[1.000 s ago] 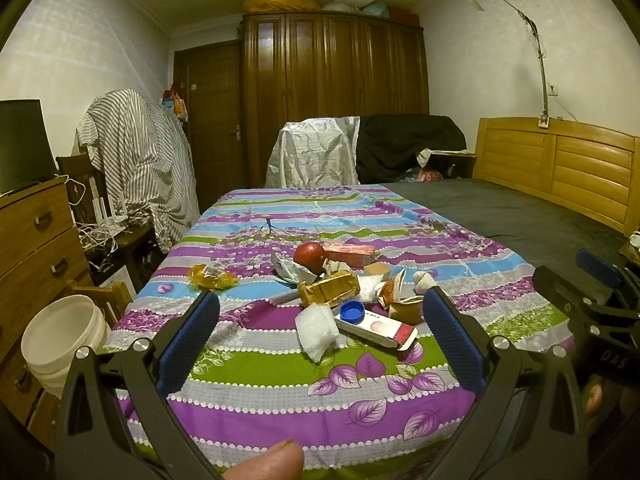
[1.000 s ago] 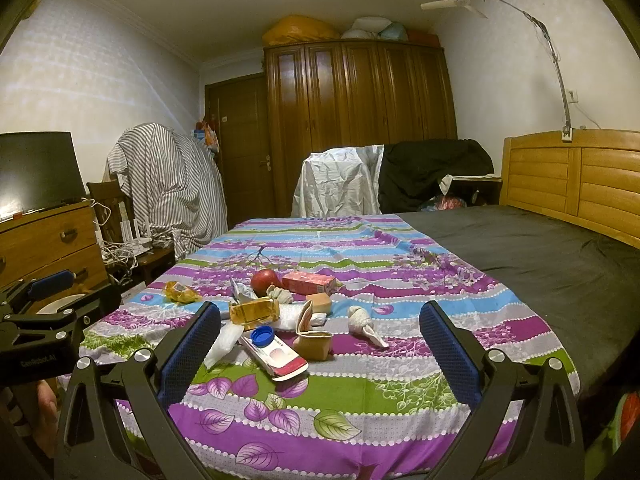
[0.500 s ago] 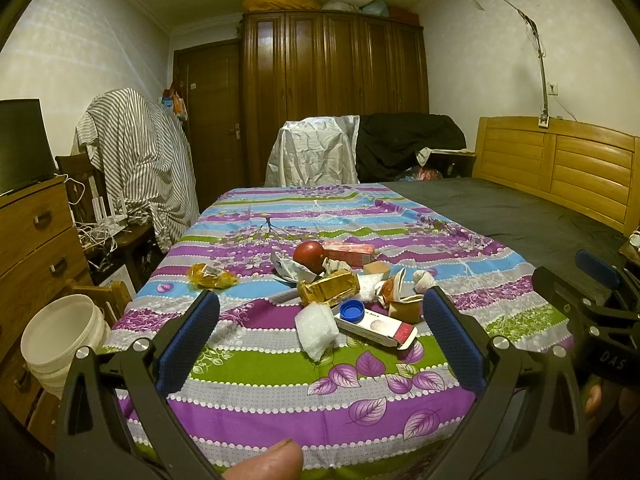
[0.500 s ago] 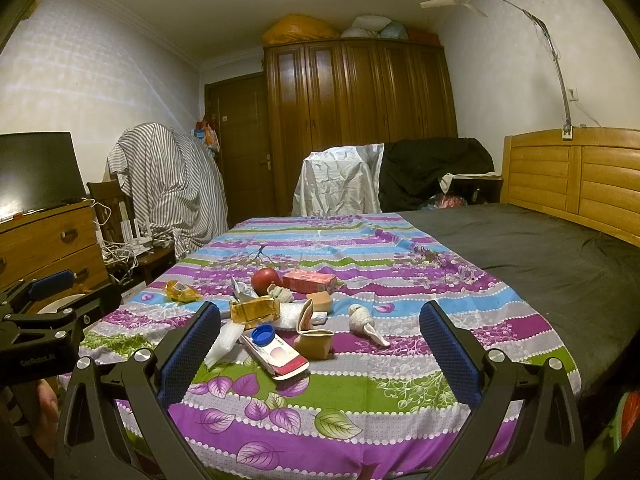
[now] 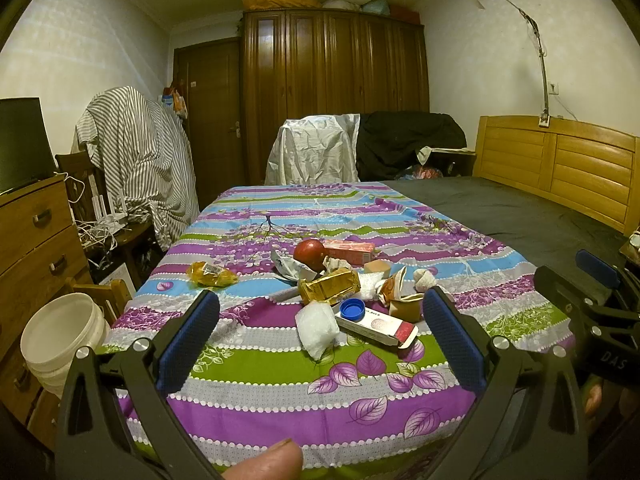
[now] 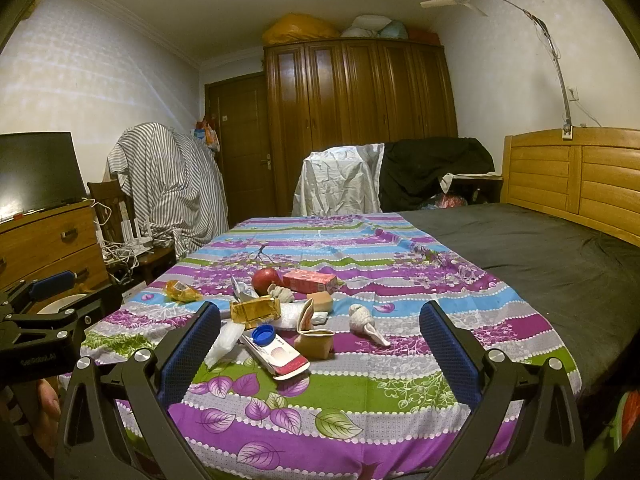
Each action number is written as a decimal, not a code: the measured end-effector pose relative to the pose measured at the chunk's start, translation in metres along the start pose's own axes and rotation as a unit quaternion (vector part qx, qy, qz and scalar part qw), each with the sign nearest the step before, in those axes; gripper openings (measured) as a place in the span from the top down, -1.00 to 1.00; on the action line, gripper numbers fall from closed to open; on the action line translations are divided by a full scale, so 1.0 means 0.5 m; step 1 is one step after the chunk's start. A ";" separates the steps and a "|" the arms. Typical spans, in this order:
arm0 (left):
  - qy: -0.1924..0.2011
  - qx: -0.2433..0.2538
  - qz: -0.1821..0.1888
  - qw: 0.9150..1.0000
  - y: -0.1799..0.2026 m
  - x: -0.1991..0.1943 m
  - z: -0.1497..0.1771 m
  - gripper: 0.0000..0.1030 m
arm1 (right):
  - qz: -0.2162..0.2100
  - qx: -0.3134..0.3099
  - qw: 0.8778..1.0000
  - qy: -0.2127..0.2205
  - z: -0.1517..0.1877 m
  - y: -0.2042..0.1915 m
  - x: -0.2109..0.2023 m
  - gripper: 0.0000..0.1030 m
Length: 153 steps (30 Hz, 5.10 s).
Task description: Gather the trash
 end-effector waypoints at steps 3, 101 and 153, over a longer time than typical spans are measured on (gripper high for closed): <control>-0.001 0.000 0.000 1.000 0.000 0.000 0.000 -0.90 | 0.000 0.000 1.000 0.000 0.000 0.000 -0.001 -0.93; -0.230 -0.043 0.080 0.969 -0.042 0.395 0.157 -0.04 | -0.044 -0.067 0.964 -0.254 0.142 -0.017 0.584 0.87; -0.007 -0.077 -0.085 0.993 -0.271 0.056 -0.047 -0.05 | -0.135 -0.102 0.986 0.009 -0.108 -0.298 0.186 0.87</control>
Point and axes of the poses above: each gripper's, at about its wrist camera, not at the fingertips, and x roughly the way its jaws point, y to its right, z to its underside, the point moved 7 cm from there along x, roughly the way its jaws point, and after that the axes turned 11 degrees about x, right-handed, at the moved point
